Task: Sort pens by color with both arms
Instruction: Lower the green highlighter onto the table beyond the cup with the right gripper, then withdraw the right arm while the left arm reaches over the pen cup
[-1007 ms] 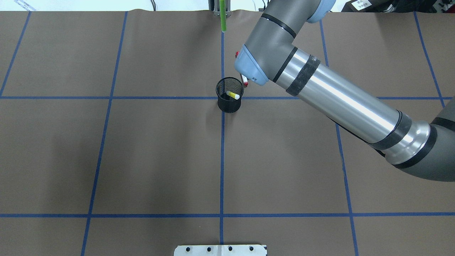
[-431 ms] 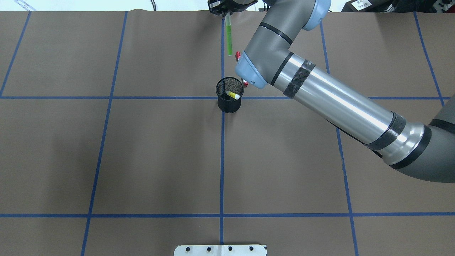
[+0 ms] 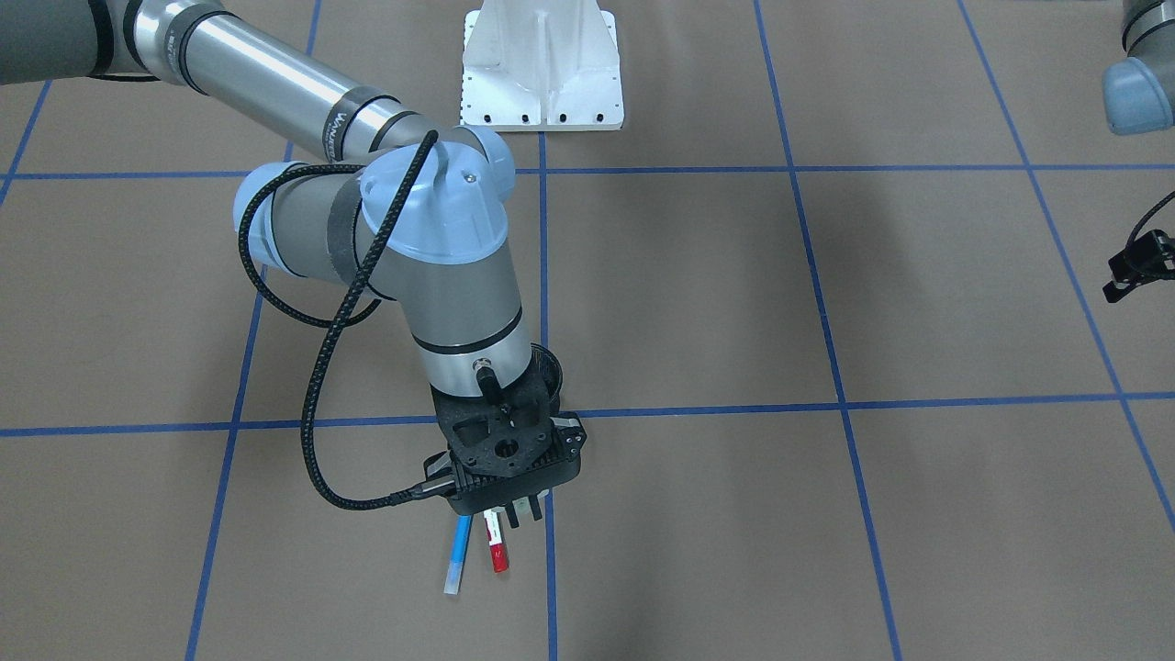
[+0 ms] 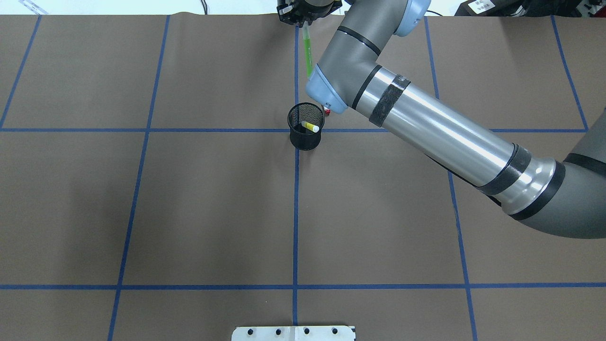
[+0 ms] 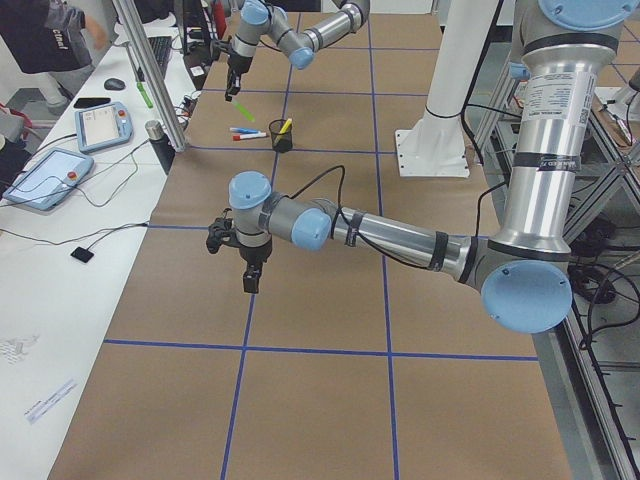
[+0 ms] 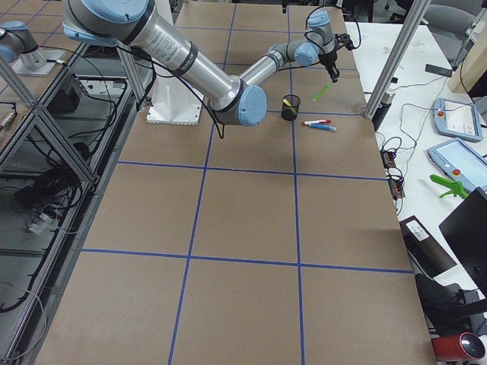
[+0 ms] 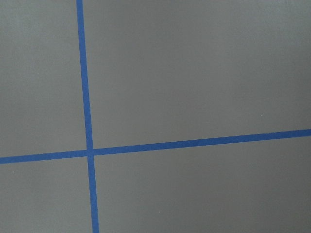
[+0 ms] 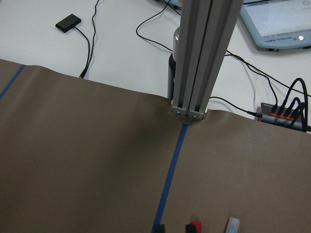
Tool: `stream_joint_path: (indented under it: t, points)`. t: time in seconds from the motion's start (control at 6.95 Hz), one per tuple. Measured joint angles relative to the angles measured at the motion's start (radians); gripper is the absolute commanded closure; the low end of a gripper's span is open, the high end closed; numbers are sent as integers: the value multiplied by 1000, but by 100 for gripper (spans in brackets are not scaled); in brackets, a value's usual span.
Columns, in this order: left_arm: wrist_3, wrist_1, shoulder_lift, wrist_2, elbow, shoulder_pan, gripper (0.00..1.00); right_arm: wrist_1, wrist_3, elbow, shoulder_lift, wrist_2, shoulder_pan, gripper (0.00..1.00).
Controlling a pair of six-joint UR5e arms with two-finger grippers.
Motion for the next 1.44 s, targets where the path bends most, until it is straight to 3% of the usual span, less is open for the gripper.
stream_joint_path:
  t: [0.14,0.29,1.01,1.29,1.44]
  points:
    - [-84,1,-35,-1,-3,6,0,2,-4,-3,5,-5,-4,30]
    - [-191,3,-81,-2,-8,33,0,3,-3,-4,8,-9,-8,23]
    - [-609,6,-228,-1,-52,214,0,16,8,23,-7,-11,-11,20]
    - [-777,9,-308,4,-63,288,0,18,6,58,-34,8,7,2]
    - [-866,10,-348,16,-61,331,0,18,0,99,-72,75,50,1]
